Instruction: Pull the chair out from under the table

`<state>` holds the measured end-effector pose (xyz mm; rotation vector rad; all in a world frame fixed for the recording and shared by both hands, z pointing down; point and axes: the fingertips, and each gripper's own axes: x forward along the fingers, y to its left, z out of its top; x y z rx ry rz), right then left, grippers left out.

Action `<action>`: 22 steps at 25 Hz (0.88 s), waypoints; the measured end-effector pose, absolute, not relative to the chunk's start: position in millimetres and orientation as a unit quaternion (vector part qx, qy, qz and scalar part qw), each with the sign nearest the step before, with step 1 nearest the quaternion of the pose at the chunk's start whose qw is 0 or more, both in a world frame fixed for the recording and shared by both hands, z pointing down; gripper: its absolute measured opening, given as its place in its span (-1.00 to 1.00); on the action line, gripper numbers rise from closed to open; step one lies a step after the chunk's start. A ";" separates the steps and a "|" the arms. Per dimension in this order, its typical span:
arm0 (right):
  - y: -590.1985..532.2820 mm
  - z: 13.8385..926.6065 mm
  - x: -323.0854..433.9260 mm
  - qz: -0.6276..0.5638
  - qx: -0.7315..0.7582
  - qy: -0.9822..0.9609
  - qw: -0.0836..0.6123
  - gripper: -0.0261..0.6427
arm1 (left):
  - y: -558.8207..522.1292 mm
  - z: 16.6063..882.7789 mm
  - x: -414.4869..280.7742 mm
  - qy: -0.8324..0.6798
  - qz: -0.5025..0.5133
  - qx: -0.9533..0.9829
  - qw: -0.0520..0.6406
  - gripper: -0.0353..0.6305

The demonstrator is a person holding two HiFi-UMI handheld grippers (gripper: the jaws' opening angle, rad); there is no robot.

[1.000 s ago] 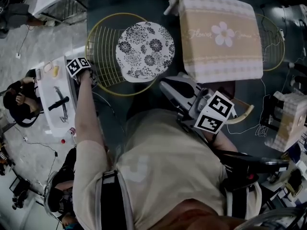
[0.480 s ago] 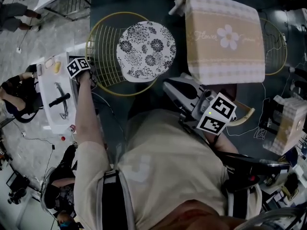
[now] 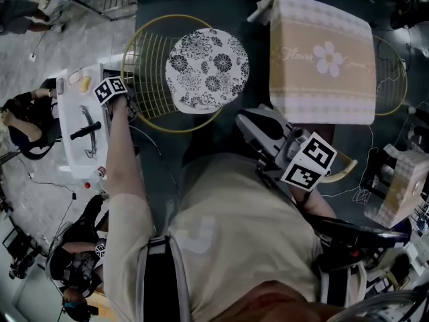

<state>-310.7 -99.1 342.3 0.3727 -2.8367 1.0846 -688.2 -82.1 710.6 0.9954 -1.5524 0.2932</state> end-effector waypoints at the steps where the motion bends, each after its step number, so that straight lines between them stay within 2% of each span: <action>1: -99.2 341.6 -310.3 0.354 0.122 -0.926 0.042 -0.89 | -81.8 710.0 -687.9 -0.668 0.125 0.428 0.596 -0.77; 22: -118.8 361.1 -303.9 0.372 0.113 -0.920 0.047 -0.89 | -80.1 719.7 -692.5 -0.675 0.123 0.410 0.601 -0.77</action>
